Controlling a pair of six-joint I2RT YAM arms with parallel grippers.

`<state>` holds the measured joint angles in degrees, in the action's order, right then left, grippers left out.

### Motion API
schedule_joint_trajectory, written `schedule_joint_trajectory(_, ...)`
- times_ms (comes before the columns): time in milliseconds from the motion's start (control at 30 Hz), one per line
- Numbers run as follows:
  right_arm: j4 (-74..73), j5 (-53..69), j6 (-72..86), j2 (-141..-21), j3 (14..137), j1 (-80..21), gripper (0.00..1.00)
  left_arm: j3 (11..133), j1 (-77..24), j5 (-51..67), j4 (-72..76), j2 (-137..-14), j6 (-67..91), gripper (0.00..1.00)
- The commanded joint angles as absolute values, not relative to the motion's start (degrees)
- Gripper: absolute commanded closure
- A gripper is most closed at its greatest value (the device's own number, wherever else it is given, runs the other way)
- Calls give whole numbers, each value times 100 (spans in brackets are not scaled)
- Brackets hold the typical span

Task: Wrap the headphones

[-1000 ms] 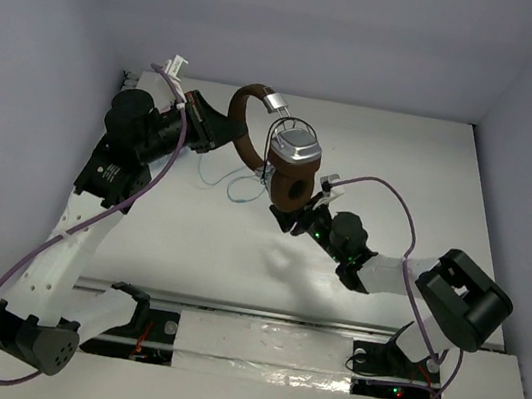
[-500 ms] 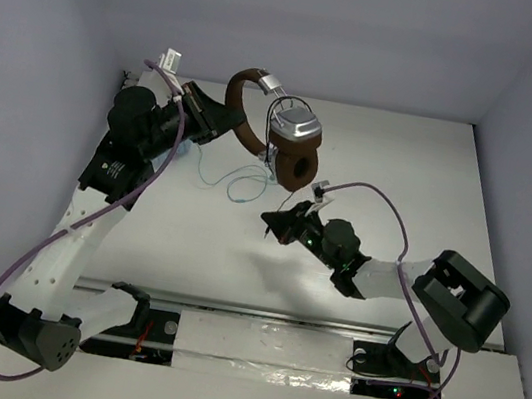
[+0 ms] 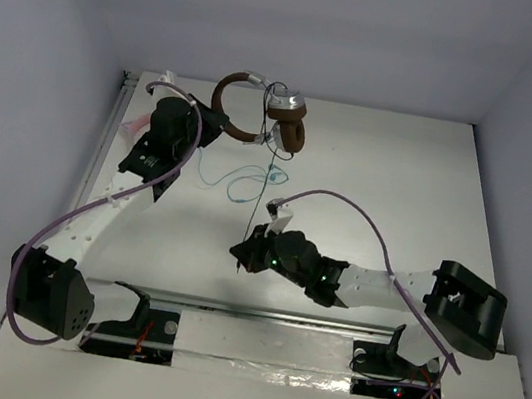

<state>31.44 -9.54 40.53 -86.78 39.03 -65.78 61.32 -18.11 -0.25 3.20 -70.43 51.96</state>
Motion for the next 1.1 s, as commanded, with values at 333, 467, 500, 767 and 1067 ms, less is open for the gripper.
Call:
schedule_joint_trajectory(333, 160, -801, 3789, -7744, 5597, -7374, 100, 4572, -3005, -2347, 1309, -6496, 4535, 100)
schedule_joint_trajectory(467, -245, -991, 3542, -7559, 5957, -7374, 100, 3791, -3383, -2408, 1450, -6241, 4544, 100)
schedule_joint_trajectory(500, -307, -1098, 3498, -7550, 6020, -7374, 100, 3684, -3462, -2417, 1485, -6162, 4544, 100)
schedule_joint_trajectory(767, -71, -2160, 3366, -7515, 6109, -7111, 100, 3033, -4191, -2444, 1222, -5634, 4711, 100)
schedule_joint_trajectory(1067, 1151, -2259, 3612, -7154, 5537, -6347, 100, 2865, -4710, -2435, 967, -5440, 4860, 100)
